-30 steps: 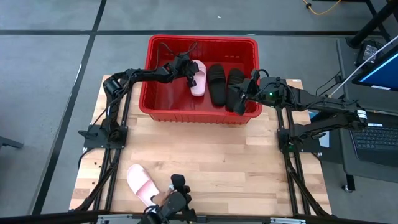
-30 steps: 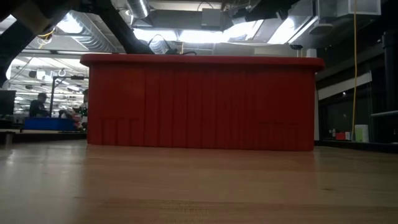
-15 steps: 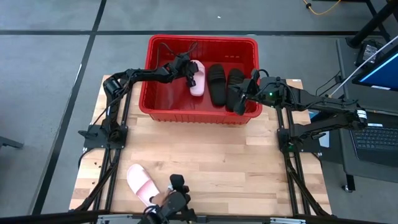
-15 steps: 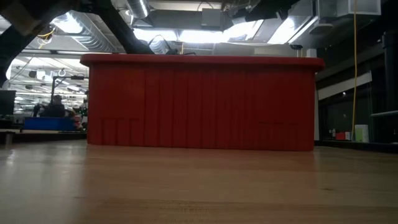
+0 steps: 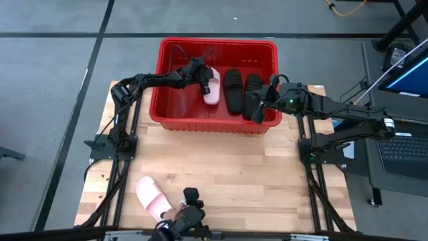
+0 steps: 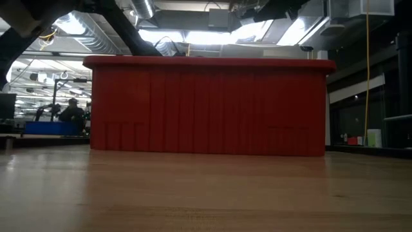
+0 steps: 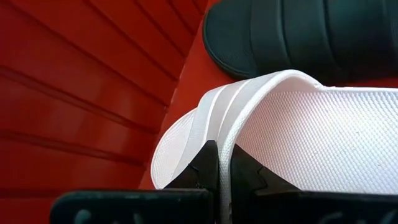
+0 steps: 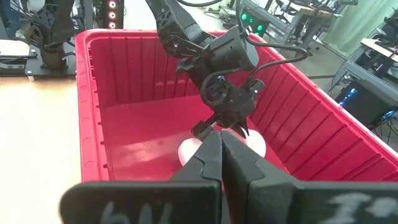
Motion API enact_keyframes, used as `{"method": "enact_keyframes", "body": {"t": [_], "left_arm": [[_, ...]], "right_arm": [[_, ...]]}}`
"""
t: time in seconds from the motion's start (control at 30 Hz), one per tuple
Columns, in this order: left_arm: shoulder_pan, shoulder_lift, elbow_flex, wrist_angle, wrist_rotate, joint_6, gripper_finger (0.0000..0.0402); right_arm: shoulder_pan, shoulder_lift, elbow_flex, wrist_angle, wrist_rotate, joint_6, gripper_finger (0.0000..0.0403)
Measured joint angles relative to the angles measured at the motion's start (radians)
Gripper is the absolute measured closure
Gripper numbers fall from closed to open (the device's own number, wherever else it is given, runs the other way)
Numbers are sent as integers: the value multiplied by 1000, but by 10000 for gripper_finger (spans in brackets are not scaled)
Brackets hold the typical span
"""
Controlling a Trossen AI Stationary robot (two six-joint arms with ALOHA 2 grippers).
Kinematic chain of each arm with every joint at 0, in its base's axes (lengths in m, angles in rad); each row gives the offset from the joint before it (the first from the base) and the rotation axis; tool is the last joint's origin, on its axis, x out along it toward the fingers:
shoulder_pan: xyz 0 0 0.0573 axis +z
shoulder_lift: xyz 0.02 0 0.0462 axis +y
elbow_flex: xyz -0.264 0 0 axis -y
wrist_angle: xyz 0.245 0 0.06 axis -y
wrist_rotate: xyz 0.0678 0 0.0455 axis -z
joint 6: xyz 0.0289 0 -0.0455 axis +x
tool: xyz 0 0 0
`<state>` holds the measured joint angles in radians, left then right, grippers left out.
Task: Pick and place slides into bin
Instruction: Put the right pink slide into the red bin
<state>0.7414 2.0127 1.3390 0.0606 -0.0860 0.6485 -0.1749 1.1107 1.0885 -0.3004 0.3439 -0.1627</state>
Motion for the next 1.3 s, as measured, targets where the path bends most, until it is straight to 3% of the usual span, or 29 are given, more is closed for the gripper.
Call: {"method": "enact_keyframes", "body": {"t": [0.77,1.3], "left_arm": [[-12,77,15,99,5,-6,396],[-21,78,16,86,14,-10,330]], "right_arm": [[0,0,0,-4,0,3,399],[0,0,0,-7,0,1,399]]}}
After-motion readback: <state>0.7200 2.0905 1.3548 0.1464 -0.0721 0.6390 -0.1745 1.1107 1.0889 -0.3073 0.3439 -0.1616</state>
